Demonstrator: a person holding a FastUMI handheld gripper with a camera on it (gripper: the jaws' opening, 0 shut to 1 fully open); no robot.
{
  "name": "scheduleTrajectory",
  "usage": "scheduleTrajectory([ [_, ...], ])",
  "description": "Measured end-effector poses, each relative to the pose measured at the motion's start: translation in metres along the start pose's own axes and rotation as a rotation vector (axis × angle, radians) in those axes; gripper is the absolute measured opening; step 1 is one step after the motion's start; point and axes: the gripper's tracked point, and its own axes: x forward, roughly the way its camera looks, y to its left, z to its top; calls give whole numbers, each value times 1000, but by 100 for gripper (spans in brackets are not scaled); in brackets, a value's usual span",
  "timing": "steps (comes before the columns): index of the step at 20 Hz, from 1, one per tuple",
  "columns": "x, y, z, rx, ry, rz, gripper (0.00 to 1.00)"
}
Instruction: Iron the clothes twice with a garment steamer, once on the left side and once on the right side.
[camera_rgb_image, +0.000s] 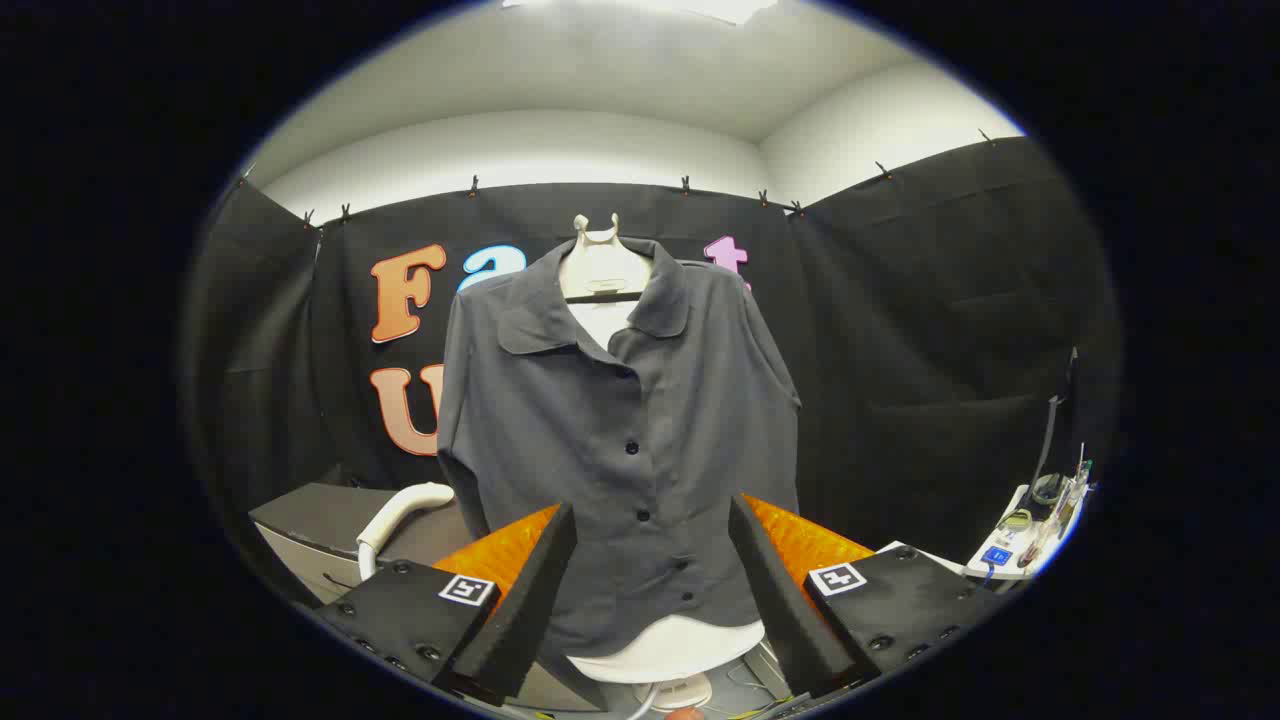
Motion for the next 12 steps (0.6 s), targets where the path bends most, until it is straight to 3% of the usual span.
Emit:
scheduleTrajectory([
  [12, 2, 8, 32, -20, -53, 18, 98],
])
